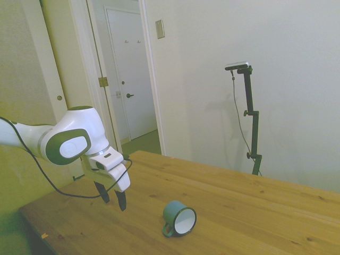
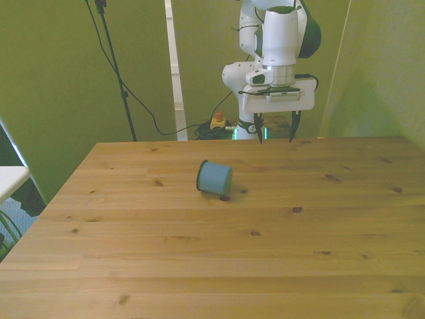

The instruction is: Flip the mug upright

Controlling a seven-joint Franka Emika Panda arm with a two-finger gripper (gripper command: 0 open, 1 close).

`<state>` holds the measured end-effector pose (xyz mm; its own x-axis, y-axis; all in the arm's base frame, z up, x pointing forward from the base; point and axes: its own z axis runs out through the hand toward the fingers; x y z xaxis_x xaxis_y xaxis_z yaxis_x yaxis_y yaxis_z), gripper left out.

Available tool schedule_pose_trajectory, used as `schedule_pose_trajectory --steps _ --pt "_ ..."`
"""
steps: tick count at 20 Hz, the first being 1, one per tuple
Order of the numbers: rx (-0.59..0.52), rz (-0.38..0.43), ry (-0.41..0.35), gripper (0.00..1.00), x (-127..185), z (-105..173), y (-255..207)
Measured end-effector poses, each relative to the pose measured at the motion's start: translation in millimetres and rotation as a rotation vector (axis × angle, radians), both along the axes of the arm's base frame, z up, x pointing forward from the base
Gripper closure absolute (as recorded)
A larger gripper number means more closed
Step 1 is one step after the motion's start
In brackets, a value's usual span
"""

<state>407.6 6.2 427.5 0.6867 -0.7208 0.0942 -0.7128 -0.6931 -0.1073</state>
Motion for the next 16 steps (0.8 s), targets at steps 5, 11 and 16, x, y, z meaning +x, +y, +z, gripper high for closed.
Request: schedule_pose_trajectory --steps 5,11,16 --pt "0.003 -0.020 -0.037 0.00 7 14 -9" --pt "0.028 -0.131 -0.115 0.00 29 52 -77" --pt "0.031 -0.216 -0.136 0.00 56 67 -129"
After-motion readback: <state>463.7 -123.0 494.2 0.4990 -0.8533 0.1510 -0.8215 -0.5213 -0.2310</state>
